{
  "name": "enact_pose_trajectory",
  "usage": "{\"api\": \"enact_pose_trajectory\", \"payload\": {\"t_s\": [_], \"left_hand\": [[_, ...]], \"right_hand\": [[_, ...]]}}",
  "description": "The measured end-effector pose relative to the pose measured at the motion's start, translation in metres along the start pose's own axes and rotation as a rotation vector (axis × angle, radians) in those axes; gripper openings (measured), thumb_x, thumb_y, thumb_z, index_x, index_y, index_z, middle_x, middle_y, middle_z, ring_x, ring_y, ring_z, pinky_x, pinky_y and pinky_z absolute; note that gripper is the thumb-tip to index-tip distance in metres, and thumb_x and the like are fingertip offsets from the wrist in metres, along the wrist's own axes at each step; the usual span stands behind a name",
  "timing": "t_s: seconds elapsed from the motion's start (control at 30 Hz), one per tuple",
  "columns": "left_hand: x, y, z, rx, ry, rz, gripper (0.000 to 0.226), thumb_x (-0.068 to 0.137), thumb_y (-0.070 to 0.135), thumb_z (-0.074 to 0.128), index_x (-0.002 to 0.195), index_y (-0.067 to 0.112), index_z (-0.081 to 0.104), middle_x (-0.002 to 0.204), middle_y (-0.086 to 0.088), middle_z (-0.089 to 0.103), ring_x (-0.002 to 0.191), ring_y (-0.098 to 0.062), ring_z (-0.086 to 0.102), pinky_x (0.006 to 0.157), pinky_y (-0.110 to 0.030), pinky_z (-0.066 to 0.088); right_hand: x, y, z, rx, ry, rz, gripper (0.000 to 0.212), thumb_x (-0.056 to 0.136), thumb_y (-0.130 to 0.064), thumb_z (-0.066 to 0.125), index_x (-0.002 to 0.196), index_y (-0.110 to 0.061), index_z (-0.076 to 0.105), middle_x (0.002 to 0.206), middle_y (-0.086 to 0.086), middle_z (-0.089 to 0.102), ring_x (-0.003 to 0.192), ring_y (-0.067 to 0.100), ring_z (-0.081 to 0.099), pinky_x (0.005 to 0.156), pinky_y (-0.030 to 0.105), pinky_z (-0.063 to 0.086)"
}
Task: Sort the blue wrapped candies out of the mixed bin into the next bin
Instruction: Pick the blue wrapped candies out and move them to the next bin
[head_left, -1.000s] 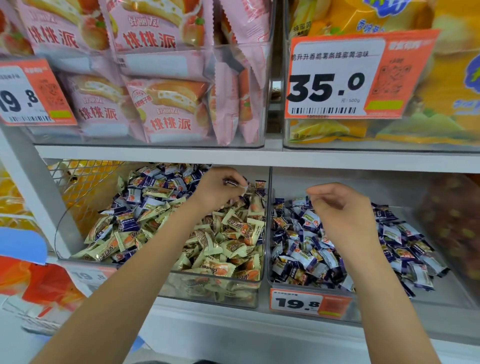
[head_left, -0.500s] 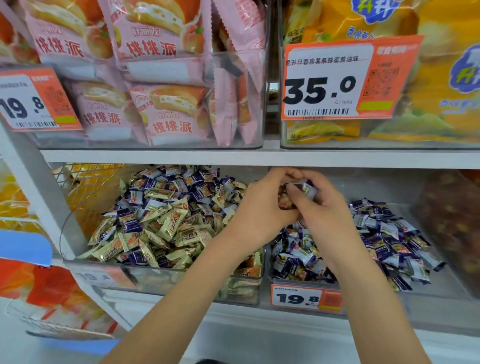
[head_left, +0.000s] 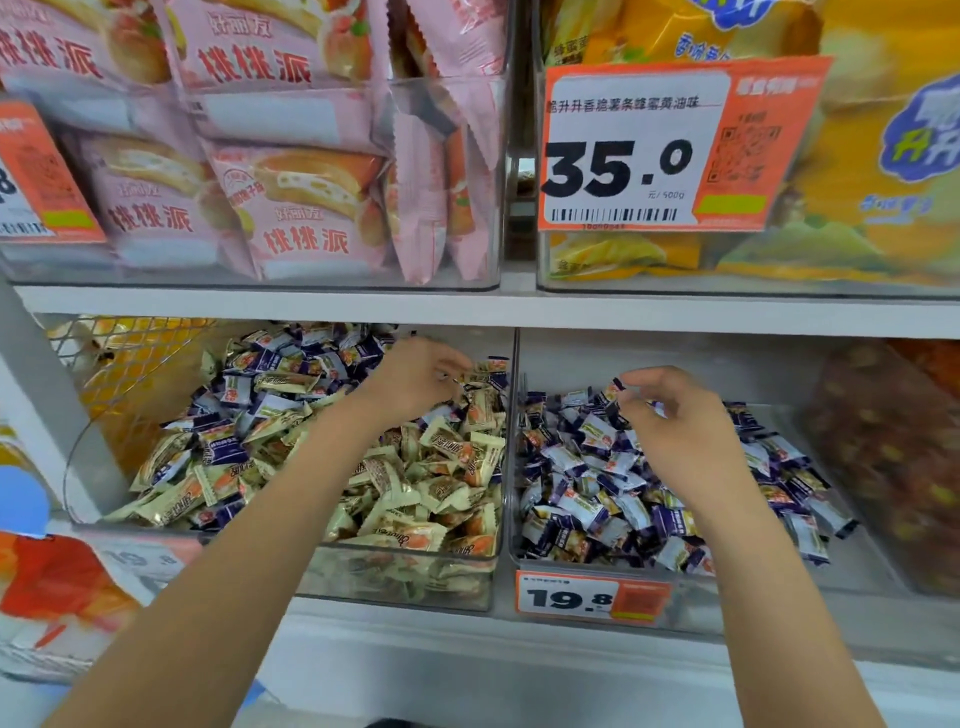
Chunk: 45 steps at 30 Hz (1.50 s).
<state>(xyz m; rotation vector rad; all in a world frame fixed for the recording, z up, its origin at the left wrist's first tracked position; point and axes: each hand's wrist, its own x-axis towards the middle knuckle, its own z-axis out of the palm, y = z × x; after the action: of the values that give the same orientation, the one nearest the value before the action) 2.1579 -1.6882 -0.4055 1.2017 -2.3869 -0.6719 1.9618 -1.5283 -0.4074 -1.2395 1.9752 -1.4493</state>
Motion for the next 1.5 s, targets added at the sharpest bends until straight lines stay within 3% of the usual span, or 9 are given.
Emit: {"api": "enact_pose_trajectory", "payload": {"t_s": [0.13,0.43,0.73,0.83,0.93,1.07,1.17,1.3,1.5], "left_hand": [[0.025,-0.005,0.022,0.216,-0.373,-0.037,0.074,0.078,0.029,0.073,0.142,0.022,0.037,0.147,-0.007,0.035,0.135,-0.024,0.034,0.112,-0.033,0.027],[-0.004,-0.026,0.001,0.282,-0.25,-0.011,0.044,0.078,0.006,0.073,0.12,0.009,0.059,0.114,-0.011,0.062,0.101,-0.019,0.058,0.086,-0.024,0.045],[-0.081,0.053,-0.016,-0.251,0.42,0.098,0.029,0.063,0.004,0.083,0.082,0.015,0.064,0.075,0.003,0.066,0.067,-0.004,0.061,0.066,-0.013,0.052],[-0.096,0.088,-0.001,-0.314,0.346,0.218,0.03,0.066,-0.001,0.077,0.084,0.015,0.059,0.076,0.004,0.064,0.069,-0.005,0.061,0.065,-0.014,0.052],[-0.09,0.093,0.011,-0.4,0.326,0.228,0.038,0.067,0.0,0.078,0.089,0.019,0.053,0.082,0.003,0.06,0.073,-0.006,0.059,0.065,-0.015,0.052],[-0.078,0.04,0.006,-0.257,0.249,0.059,0.03,0.074,0.018,0.077,0.091,0.027,0.054,0.094,0.014,0.058,0.087,-0.002,0.056,0.082,-0.023,0.052],[-0.057,0.008,0.017,0.088,-0.11,0.104,0.035,0.08,0.027,0.071,0.114,0.025,0.06,0.121,0.01,0.058,0.114,-0.008,0.051,0.101,-0.022,0.035],[-0.031,-0.006,0.037,0.399,-0.425,0.169,0.058,0.089,0.044,0.056,0.141,0.026,0.038,0.152,0.004,0.028,0.14,-0.019,0.02,0.115,-0.044,0.018],[-0.046,-0.024,0.015,0.226,-0.176,0.19,0.011,0.081,0.028,0.065,0.089,0.034,0.068,0.115,0.01,0.062,0.117,-0.013,0.046,0.108,-0.05,0.029]], "right_hand": [[0.003,0.006,0.003,-0.011,-0.025,-0.001,0.018,0.093,-0.019,0.053,0.109,-0.025,0.06,0.113,-0.002,0.062,0.084,0.012,0.054,0.072,0.029,0.041],[0.007,0.005,0.007,-0.055,-0.034,-0.024,0.022,0.093,-0.015,0.054,0.113,-0.019,0.062,0.107,-0.003,0.06,0.089,0.005,0.055,0.062,0.006,0.036],[-0.021,-0.038,0.008,0.334,-0.263,-0.117,0.02,0.088,-0.017,0.062,0.105,-0.028,0.066,0.096,-0.008,0.07,0.083,-0.006,0.063,0.068,0.006,0.047],[-0.033,-0.047,0.023,0.338,-0.388,-0.215,0.021,0.086,-0.02,0.065,0.104,-0.03,0.064,0.093,-0.004,0.068,0.073,0.006,0.062,0.063,0.017,0.05],[-0.032,-0.046,0.026,0.316,-0.219,-0.199,0.012,0.086,-0.015,0.065,0.092,-0.025,0.065,0.082,0.0,0.063,0.055,0.007,0.057,0.053,0.018,0.048],[-0.017,-0.029,0.011,0.178,0.003,-0.114,0.009,0.091,-0.022,0.059,0.096,-0.022,0.067,0.095,-0.004,0.064,0.083,0.009,0.064,0.073,0.025,0.052],[-0.013,-0.018,0.009,-0.047,-0.031,-0.116,0.017,0.093,-0.026,0.055,0.108,-0.024,0.063,0.108,-0.011,0.054,0.085,-0.008,0.049,0.071,0.011,0.035],[-0.01,-0.013,0.011,-0.078,-0.053,-0.103,0.018,0.093,-0.024,0.055,0.11,-0.023,0.062,0.109,-0.014,0.053,0.101,0.003,0.044,0.085,0.02,0.032],[-0.005,-0.009,0.015,-0.109,-0.061,-0.091,0.016,0.093,-0.02,0.056,0.106,-0.023,0.065,0.107,-0.014,0.058,0.11,0.008,0.049,0.087,0.024,0.035]]}}
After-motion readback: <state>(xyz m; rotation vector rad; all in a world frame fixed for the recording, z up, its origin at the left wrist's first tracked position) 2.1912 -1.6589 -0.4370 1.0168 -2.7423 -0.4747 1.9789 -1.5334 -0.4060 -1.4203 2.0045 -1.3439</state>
